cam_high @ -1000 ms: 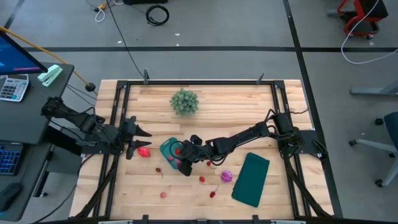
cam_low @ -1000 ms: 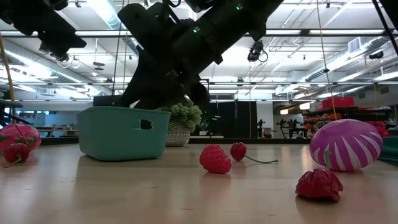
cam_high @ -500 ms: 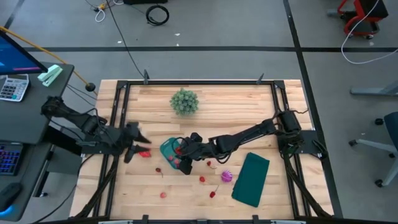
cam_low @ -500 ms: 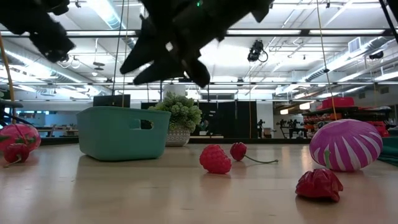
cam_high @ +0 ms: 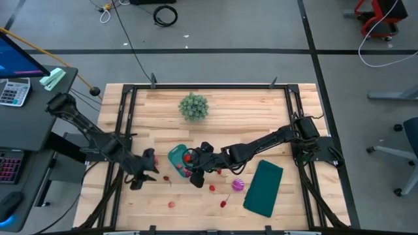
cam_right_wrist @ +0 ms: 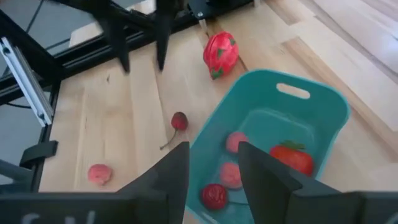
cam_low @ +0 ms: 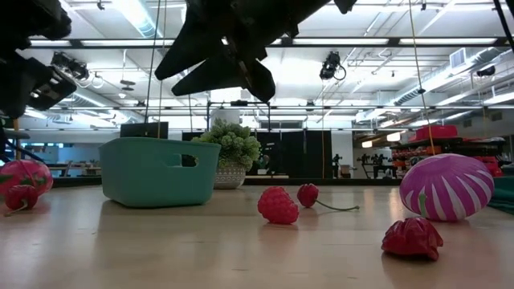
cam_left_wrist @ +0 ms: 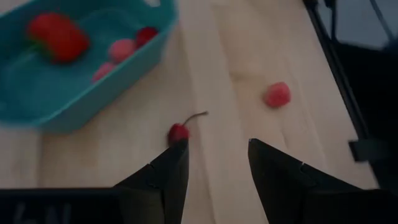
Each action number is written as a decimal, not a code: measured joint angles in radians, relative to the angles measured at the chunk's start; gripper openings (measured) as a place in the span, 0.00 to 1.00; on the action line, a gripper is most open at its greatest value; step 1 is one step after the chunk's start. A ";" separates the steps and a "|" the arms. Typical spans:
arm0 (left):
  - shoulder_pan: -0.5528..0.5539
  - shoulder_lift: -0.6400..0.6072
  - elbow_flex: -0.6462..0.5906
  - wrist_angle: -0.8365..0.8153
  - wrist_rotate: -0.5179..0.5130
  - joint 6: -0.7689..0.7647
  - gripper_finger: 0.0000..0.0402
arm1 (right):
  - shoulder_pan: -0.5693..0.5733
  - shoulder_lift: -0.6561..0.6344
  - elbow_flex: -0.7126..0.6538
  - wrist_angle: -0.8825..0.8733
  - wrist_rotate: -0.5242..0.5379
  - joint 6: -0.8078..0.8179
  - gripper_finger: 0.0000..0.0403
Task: Pick and placing Produce into tupperware
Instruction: Put the red cherry into the green bin
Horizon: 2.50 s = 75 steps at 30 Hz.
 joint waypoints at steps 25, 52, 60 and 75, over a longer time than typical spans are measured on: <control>-0.019 0.357 0.000 0.209 -0.125 0.294 0.43 | 0.000 0.000 0.000 0.002 0.000 0.000 0.36; -0.019 0.478 0.000 0.269 -0.196 0.207 0.38 | 0.000 0.000 0.000 0.002 0.000 0.000 0.36; -0.019 0.478 0.000 0.270 -0.196 0.156 0.19 | 0.000 0.001 0.000 0.002 -0.001 0.000 0.36; -0.017 0.476 0.160 0.207 -0.192 0.097 0.17 | 0.000 0.001 0.000 0.002 -0.001 0.000 0.36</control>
